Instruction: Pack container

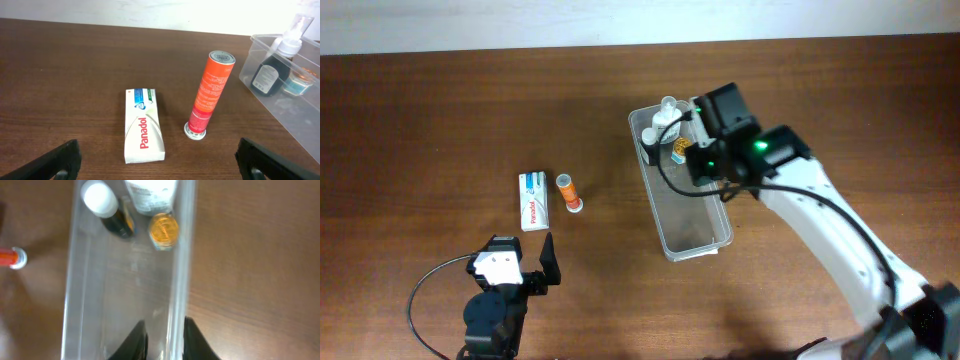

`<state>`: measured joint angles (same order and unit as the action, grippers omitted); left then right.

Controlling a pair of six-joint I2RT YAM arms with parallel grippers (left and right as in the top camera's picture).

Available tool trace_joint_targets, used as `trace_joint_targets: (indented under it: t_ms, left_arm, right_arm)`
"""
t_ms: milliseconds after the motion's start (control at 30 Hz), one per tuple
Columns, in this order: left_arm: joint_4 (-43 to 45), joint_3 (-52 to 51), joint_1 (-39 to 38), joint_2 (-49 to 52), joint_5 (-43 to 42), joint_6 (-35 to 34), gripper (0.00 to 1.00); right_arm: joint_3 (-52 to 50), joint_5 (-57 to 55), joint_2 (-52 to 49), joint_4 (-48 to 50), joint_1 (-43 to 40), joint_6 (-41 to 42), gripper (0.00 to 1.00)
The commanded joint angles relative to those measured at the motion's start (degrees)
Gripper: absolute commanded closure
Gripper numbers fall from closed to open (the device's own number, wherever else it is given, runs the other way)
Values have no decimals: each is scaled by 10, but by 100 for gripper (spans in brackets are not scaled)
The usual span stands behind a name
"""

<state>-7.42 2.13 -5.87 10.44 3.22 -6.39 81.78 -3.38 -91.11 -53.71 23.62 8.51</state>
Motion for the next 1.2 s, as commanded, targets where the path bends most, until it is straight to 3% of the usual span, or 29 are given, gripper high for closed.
trace_joint_targets:
  t_ms: [0,367,800,1167]
  left_arm:
    - [1,-2,0,-4,-4,9,1]
    - [1,-2,0,-4,-4,9,1]
    - [1,-2,0,-4,-4,9,1]
    - [1,-2,0,-4,-4,9,0]
  right_arm:
    - [-8,-16,-7,-34,-30,72,90]
    - [-93,19,-88,-14,-61,101,96]
    - [-93,136,-95,-7,-59,100,96]
    - [-93,168,-95,8,-40,97,96]
